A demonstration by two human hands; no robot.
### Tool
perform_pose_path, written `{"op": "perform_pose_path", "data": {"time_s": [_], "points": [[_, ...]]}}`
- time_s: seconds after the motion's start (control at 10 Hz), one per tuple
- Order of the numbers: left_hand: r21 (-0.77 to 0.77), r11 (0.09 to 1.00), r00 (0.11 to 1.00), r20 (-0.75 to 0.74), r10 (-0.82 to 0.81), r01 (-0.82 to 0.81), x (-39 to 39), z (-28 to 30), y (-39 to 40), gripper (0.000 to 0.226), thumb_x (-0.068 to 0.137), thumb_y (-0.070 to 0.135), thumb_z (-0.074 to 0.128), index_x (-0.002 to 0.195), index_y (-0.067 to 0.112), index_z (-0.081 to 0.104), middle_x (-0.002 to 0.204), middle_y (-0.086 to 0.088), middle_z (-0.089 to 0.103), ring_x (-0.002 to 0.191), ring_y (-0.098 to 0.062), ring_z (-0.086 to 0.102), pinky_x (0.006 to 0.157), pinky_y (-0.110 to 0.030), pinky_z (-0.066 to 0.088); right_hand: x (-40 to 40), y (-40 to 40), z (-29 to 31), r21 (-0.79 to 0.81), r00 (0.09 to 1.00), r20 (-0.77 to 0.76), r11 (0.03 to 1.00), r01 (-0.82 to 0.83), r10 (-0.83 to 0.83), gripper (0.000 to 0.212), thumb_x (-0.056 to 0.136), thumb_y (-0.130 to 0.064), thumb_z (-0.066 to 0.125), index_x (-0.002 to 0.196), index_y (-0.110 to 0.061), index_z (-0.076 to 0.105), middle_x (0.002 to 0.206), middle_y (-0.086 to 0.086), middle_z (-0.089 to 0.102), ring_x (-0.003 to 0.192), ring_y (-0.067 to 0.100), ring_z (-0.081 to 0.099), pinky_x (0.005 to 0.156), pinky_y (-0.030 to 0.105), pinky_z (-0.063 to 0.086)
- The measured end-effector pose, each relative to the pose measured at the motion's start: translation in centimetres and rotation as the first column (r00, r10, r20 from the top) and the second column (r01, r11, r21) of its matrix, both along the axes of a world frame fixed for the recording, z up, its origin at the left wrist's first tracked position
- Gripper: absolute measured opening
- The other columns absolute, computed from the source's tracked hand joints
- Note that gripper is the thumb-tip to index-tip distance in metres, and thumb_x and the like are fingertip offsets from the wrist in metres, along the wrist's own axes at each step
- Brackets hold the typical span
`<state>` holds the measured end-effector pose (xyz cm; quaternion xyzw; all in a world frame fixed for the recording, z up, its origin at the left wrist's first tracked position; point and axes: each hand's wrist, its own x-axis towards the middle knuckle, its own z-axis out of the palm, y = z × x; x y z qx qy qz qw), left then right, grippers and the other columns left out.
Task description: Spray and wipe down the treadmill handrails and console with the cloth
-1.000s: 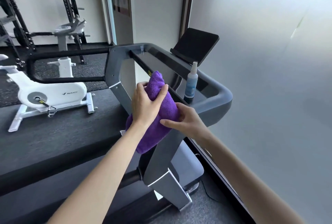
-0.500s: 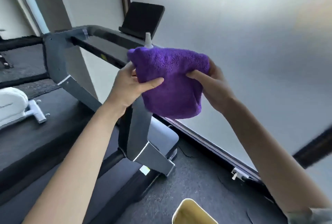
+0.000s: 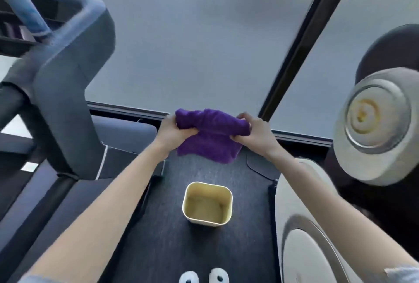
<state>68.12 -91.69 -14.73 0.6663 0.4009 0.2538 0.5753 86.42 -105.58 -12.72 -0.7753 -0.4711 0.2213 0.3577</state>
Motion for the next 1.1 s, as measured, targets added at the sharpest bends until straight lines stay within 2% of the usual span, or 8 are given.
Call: {"op": "perform_pose_path", "data": {"time_s": [0.1, 0.2, 0.3, 0.4, 0.5, 0.7, 1.0, 1.1], "points": [[-0.026, 0.999, 0.988, -0.145, -0.044, 0.041, 1.8, -5.0, -1.1, 0.033, 0.068, 0.0, 0.076, 0.077, 0.03, 0.066, 0.08, 0.004, 0.07, 0.079, -0.012, 0.064, 0.073, -0.026, 0.053, 1.0, -1.3, -5.0, -0.113, 0.999, 0.045, 0.993, 0.024, -0.019, 0.034, 0.068, -0.003, 0.074, 0.1, -0.007, 0.062, 0.087, 0.003, 0.063, 0.08, 0.017, 0.058, 0.068, 0.022, 0.04], [-0.204, 0.975, 0.972, -0.232, 0.041, -0.09, 3.3, -10.8, -1.9, 0.024, 0.072, 0.004, 0.075, 0.083, 0.024, 0.066, 0.086, -0.001, 0.07, 0.083, -0.016, 0.064, 0.074, -0.027, 0.051, 1.2, -1.5, -10.4, -0.249, 0.999, 0.003, 0.967, 0.052, -0.053, 0.031, 0.069, -0.005, 0.07, 0.099, -0.008, 0.06, 0.091, 0.008, 0.064, 0.085, 0.025, 0.058, 0.073, 0.032, 0.045], [-0.314, 0.927, 0.926, -0.368, 0.08, -0.205, 3.8, -17.0, -2.3, 0.017, 0.076, 0.007, 0.073, 0.088, 0.015, 0.064, 0.087, -0.005, 0.066, 0.084, -0.02, 0.059, 0.071, -0.026, 0.043, 1.0, -1.2, -15.7, -0.326, 0.995, -0.039, 0.943, 0.071, -0.088, 0.031, 0.071, -0.003, 0.065, 0.1, -0.008, 0.059, 0.096, 0.01, 0.063, 0.09, 0.029, 0.057, 0.077, 0.033, 0.044], [-0.29, 0.933, 0.858, -0.512, 0.035, -0.212, 3.6, -21.5, -2.8, 0.017, 0.074, 0.011, 0.076, 0.086, 0.016, 0.065, 0.083, -0.003, 0.064, 0.082, -0.019, 0.056, 0.068, -0.024, 0.041, 1.0, -1.1, -20.3, -0.406, 0.991, -0.053, 0.91, 0.089, -0.12, 0.031, 0.074, 0.0, 0.061, 0.103, -0.009, 0.059, 0.102, 0.011, 0.063, 0.095, 0.03, 0.057, 0.08, 0.033, 0.044], [-0.239, 0.954, 0.785, -0.62, -0.005, -0.183, 3.5, -24.3, -3.2, 0.019, 0.075, 0.014, 0.077, 0.092, 0.013, 0.068, 0.092, -0.007, 0.068, 0.085, -0.021, 0.058, 0.077, -0.027, 0.044, 1.0, -1.4, -23.9, -0.448, 0.99, -0.066, 0.89, 0.081, -0.123, 0.03, 0.078, 0.0, 0.06, 0.107, -0.01, 0.06, 0.106, 0.011, 0.063, 0.099, 0.03, 0.057, 0.086, 0.035, 0.044], [-0.178, 0.981, 0.705, -0.706, -0.075, -0.074, 4.2, -26.9, -3.3, 0.025, 0.079, 0.014, 0.074, 0.103, 0.012, 0.068, 0.108, -0.008, 0.067, 0.099, -0.025, 0.062, 0.084, -0.031, 0.046, 1.1, -2.3, -29.0, -0.537, 0.993, -0.086, 0.844, 0.023, -0.082, 0.045, 0.088, -0.012, 0.065, 0.13, -0.012, 0.05, 0.129, 0.009, 0.056, 0.121, 0.026, 0.049, 0.099, 0.032, 0.036], [-0.142, 0.983, 0.589, -0.787, -0.183, 0.115, 3.2, -25.1, -3.2, 0.016, 0.089, 0.025, 0.06, 0.103, 0.019, 0.063, 0.11, 0.0, 0.066, 0.103, -0.022, 0.06, 0.088, -0.032, 0.047, 1.2, -2.6, -29.1, -0.592, 0.997, -0.046, 0.806, 0.025, -0.065, 0.03, 0.092, -0.016, 0.056, 0.12, -0.006, 0.06, 0.126, 0.011, 0.059, 0.121, 0.024, 0.05, 0.099, 0.028, 0.033], [-0.047, 0.974, 0.554, -0.816, -0.165, 0.222, 3.2, -22.5, -2.3, 0.018, 0.092, 0.029, 0.053, 0.105, 0.02, 0.062, 0.11, 0.001, 0.064, 0.102, -0.021, 0.059, 0.085, -0.032, 0.046, 2.0, -2.2, -26.7, -0.568, 0.998, -0.015, 0.822, 0.043, -0.062, 0.03, 0.095, -0.018, 0.05, 0.12, -0.005, 0.061, 0.125, 0.012, 0.058, 0.12, 0.026, 0.051, 0.099, 0.031, 0.037]]}}
